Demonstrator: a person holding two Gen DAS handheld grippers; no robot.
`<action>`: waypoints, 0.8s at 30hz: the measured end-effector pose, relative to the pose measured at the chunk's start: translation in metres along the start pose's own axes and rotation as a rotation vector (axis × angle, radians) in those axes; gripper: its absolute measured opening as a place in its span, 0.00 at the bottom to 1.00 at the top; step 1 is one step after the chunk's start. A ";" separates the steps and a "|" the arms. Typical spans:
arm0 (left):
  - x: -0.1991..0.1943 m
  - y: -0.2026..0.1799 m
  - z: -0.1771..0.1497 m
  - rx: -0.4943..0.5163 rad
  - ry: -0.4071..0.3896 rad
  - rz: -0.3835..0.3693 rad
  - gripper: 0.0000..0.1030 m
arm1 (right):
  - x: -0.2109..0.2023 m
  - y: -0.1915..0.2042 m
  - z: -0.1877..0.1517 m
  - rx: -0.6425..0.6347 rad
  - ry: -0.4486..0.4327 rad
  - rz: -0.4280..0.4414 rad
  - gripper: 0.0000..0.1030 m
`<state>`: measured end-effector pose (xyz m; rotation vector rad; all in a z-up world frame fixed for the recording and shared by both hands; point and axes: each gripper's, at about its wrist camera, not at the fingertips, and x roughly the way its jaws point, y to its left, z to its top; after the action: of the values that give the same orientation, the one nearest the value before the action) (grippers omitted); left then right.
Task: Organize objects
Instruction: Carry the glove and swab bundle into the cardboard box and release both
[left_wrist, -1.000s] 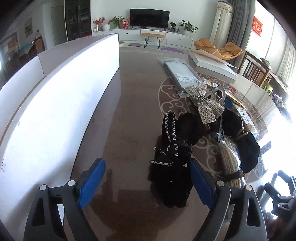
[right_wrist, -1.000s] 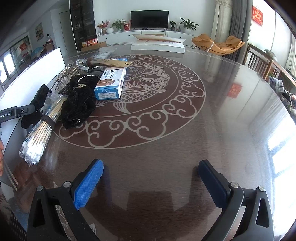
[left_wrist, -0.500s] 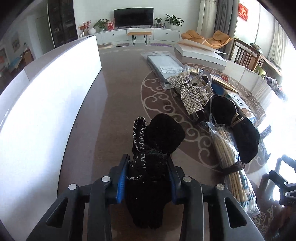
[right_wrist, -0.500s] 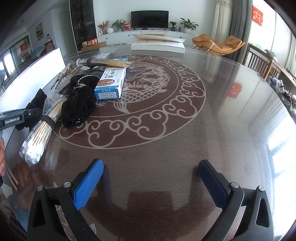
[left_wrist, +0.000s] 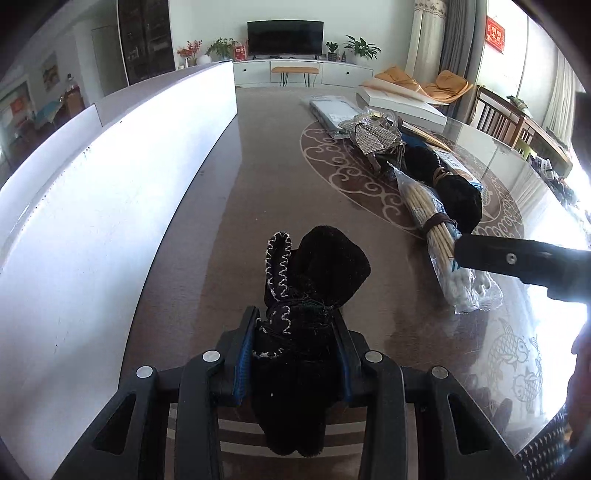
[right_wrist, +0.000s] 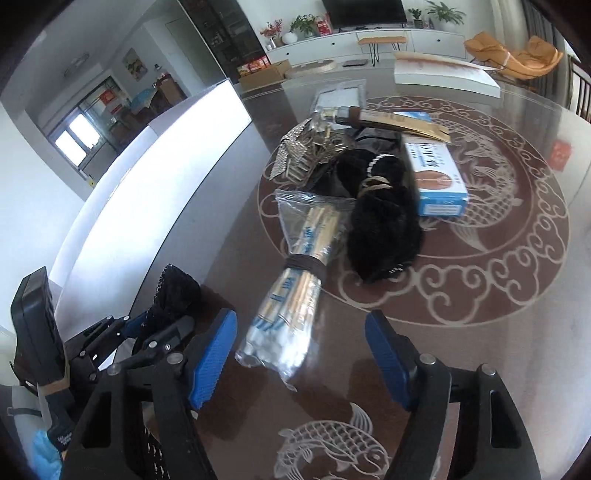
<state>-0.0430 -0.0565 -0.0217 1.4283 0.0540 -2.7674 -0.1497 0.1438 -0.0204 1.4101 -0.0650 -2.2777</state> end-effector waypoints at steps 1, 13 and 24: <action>-0.001 0.001 -0.002 -0.003 0.000 -0.001 0.35 | 0.009 0.008 0.007 -0.016 0.015 -0.024 0.62; -0.036 0.015 -0.011 -0.097 -0.069 -0.134 0.35 | -0.032 -0.002 -0.017 -0.025 0.007 0.006 0.28; -0.143 0.108 0.039 -0.251 -0.276 -0.089 0.35 | -0.098 0.136 0.060 -0.213 -0.200 0.230 0.28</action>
<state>0.0126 -0.1650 0.1153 1.0021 0.4490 -2.8717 -0.1172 0.0501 0.1271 1.0112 -0.0436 -2.1548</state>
